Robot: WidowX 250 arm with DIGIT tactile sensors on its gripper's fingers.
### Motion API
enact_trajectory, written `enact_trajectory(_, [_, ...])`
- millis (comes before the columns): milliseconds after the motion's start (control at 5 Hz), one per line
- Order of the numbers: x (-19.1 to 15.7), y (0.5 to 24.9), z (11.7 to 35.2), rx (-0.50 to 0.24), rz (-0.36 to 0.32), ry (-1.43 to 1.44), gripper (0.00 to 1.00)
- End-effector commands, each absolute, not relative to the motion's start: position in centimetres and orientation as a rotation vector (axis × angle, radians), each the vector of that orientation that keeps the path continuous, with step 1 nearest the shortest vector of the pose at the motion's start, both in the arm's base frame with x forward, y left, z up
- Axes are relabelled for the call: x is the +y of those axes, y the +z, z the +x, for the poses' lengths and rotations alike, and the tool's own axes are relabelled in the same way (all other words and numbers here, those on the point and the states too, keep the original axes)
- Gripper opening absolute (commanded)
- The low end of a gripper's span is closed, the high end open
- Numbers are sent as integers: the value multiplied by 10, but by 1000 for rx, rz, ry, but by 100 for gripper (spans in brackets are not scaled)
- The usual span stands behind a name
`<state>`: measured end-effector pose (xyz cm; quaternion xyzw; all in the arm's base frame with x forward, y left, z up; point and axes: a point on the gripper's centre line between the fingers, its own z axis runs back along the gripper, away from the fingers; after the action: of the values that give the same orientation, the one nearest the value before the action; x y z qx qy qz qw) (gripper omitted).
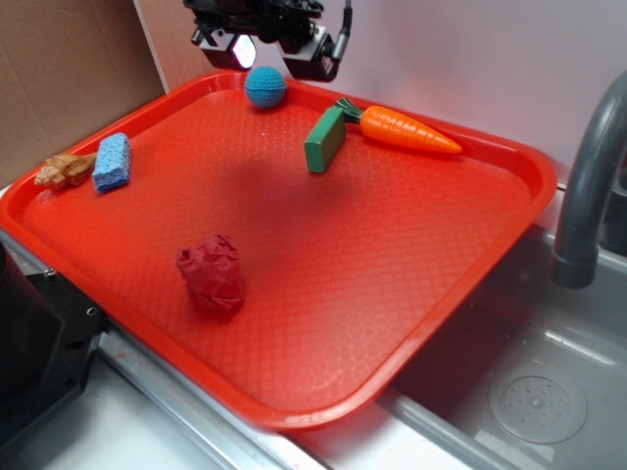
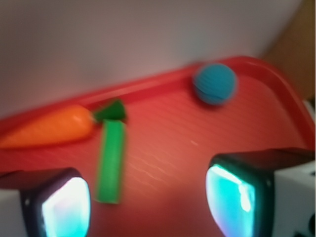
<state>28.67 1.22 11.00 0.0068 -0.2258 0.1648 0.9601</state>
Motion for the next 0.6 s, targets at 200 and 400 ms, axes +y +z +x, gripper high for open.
enact_trajectory(200, [21,130,290,-515,4,347,100])
enact_trajectory(400, [23,115,304,-575,8,446,100])
